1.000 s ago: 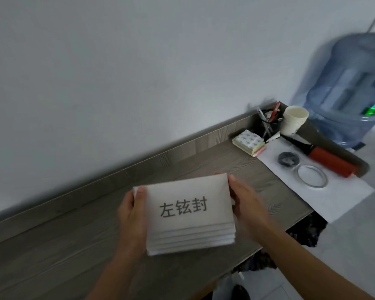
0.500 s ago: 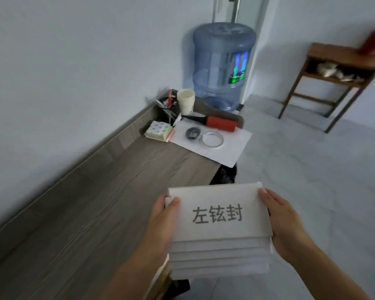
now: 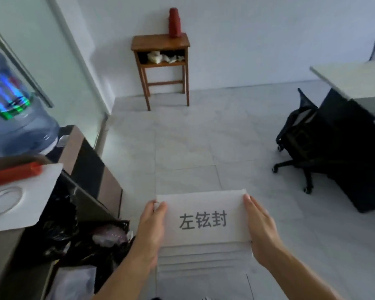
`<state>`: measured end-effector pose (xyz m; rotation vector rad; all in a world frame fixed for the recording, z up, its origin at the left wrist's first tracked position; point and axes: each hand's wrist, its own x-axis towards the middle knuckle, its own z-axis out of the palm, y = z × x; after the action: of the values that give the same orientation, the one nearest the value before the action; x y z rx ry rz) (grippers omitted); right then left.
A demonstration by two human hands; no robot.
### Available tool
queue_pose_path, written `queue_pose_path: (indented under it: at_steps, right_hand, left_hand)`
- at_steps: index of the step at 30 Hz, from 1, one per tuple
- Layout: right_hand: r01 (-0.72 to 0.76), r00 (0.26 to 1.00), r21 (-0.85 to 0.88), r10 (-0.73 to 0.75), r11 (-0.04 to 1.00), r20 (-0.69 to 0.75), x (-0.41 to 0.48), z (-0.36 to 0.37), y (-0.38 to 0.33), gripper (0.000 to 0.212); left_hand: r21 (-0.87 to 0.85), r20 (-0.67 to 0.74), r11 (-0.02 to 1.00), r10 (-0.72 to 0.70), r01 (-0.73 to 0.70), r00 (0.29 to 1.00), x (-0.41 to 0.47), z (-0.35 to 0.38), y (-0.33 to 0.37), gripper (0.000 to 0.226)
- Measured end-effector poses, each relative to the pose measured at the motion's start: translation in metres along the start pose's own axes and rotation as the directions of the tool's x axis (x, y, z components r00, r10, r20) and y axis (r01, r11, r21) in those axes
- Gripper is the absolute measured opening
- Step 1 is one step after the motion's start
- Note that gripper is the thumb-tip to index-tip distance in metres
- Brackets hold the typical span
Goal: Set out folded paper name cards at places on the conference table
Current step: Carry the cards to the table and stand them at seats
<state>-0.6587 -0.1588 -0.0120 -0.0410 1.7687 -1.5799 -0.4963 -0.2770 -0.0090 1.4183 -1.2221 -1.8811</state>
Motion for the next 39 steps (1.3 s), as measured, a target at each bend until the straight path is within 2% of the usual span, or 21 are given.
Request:
queue_pose_path:
  at_steps: [6,11,15,19,24,27,32,39]
  right_hand:
    - [0.008,0.986,0.139,0.015,0.99,-0.165,0.064,-0.068,-0.035,0.02]
    - [0.085,0.948,0.165,-0.029,0.983,-0.317,0.123,-0.115,-0.068,0.031]
    - [0.162,0.897,0.182,-0.067,0.97,-0.437,0.152,-0.164,-0.096,0.021]
    - [0.2,0.809,0.26,-0.01,0.945,-0.587,0.167,-0.22,-0.106,0.021]
    - [0.238,0.696,0.343,0.087,0.909,-0.713,0.186,-0.301,-0.102,0.018]
    - [0.252,0.657,0.367,0.12,0.895,-0.744,0.205,-0.362,-0.103,0.02]
    - [0.288,0.629,0.353,0.102,0.89,-0.771,0.238,-0.466,-0.127,0.019]
    - [0.304,0.651,0.269,0.007,0.914,-0.759,0.293,-0.585,-0.182,0.018]
  left_hand:
    - [0.145,0.226,0.988,0.023,-0.057,0.974,0.062,0.115,0.021,0.022]
    - [0.273,0.391,0.95,0.035,-0.152,0.92,0.126,0.223,0.039,0.02]
    - [0.351,0.54,0.913,-0.015,-0.209,0.842,0.148,0.315,0.058,0.015]
    - [0.45,0.69,0.844,-0.121,-0.292,0.713,0.154,0.405,0.058,0.016]
    - [0.549,0.742,0.764,-0.26,-0.338,0.618,0.146,0.514,0.027,0.023]
    - [0.579,0.753,0.736,-0.316,-0.352,0.578,0.135,0.586,0.006,0.025]
    - [0.551,0.776,0.755,-0.305,-0.357,0.552,0.107,0.699,-0.007,0.016]
    - [0.502,0.793,0.793,-0.264,-0.344,0.549,0.101,0.823,-0.008,0.017]
